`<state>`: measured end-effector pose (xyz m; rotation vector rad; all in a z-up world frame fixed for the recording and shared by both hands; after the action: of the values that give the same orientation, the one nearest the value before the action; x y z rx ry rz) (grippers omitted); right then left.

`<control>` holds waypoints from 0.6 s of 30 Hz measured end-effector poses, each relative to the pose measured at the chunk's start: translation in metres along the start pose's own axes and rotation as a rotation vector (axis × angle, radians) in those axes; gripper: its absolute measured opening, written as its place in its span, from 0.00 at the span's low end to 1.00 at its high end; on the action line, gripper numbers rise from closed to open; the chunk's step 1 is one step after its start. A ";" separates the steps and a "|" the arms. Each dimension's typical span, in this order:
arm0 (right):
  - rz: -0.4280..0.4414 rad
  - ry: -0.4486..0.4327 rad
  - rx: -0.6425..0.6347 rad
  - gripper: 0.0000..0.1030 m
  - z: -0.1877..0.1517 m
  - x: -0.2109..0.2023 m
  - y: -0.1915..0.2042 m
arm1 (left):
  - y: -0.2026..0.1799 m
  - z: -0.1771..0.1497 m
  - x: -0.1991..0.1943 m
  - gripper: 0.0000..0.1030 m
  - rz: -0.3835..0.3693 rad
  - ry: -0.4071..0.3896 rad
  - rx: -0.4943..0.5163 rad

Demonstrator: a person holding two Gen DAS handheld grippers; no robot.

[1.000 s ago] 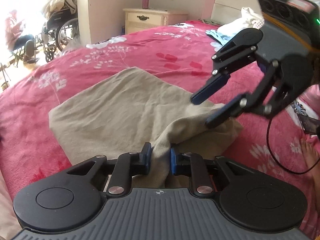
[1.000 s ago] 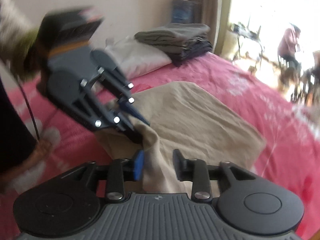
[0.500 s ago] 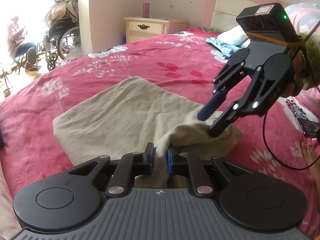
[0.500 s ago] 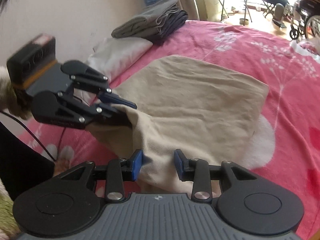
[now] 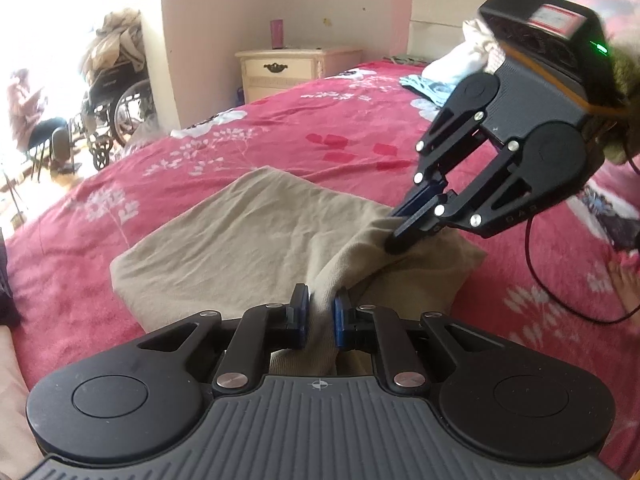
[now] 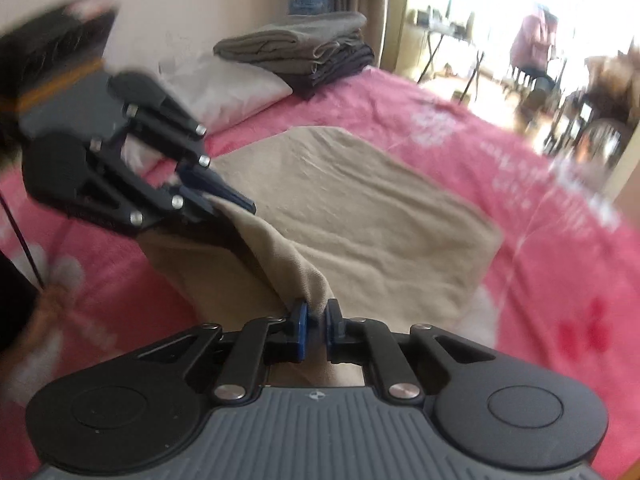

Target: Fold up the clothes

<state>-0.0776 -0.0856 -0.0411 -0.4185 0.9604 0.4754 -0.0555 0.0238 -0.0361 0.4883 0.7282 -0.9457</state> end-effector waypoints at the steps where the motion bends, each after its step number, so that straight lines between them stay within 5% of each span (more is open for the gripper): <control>1: -0.052 -0.001 -0.051 0.08 0.000 0.001 0.008 | -0.002 -0.001 0.000 0.11 0.013 -0.001 0.022; 7: -0.383 -0.026 -0.398 0.07 -0.013 0.014 0.054 | -0.011 -0.004 0.001 0.11 0.050 0.021 0.100; 13: -0.450 -0.029 -0.469 0.05 -0.017 0.020 0.060 | 0.001 0.005 0.002 0.34 -0.057 0.047 -0.027; 18: -0.533 -0.048 -0.550 0.04 -0.022 0.024 0.064 | 0.008 0.015 0.008 0.36 -0.111 0.055 -0.113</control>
<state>-0.1163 -0.0406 -0.0809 -1.1205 0.6227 0.2513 -0.0408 0.0136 -0.0316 0.3784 0.8606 -0.9918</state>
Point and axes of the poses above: each gripper's, at about its wrist camera, not at the fingertips, and x roughly the way its jaws point, y to its left, z to its top, the point moved 4 cm from there along x, roughly the way its jaws point, and after that the axes turned 9 degrees about y, right-handed, at the moved point
